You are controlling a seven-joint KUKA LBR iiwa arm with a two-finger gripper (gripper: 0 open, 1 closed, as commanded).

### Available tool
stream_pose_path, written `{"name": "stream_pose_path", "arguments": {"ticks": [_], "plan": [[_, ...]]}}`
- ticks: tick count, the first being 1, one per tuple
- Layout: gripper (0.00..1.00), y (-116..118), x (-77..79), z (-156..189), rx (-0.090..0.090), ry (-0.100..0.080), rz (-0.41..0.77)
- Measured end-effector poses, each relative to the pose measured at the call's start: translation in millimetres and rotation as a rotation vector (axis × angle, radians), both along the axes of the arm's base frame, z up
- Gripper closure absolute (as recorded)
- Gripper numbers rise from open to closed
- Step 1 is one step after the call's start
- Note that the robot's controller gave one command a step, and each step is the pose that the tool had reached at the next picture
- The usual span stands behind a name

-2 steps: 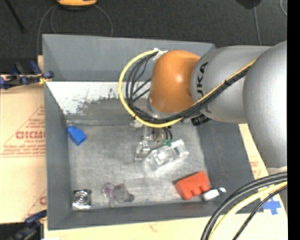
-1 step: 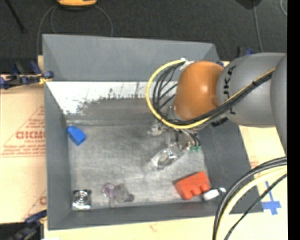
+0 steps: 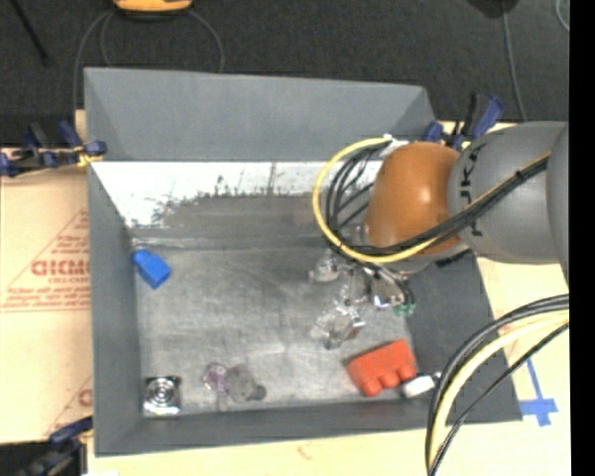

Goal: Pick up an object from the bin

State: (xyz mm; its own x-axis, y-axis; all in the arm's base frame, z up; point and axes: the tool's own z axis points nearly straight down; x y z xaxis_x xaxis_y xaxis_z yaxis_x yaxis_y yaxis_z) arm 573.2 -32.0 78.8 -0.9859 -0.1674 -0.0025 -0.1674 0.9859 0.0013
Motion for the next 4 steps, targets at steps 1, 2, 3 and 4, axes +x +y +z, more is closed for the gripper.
{"name": "stream_pose_path", "arguments": {"ticks": [1, 2, 3, 4], "plan": [[0.0, -61, -19.4, 30, -0.001, -0.004, -0.117], [1.0, -60, -19.1, 29, 0.0, -0.003, -0.116], [1.0, -61, -29.4, 127, 0.0, -0.005, -0.266], [0.0, -61, -29.8, 125, 0.0, -0.001, -0.265]]}}
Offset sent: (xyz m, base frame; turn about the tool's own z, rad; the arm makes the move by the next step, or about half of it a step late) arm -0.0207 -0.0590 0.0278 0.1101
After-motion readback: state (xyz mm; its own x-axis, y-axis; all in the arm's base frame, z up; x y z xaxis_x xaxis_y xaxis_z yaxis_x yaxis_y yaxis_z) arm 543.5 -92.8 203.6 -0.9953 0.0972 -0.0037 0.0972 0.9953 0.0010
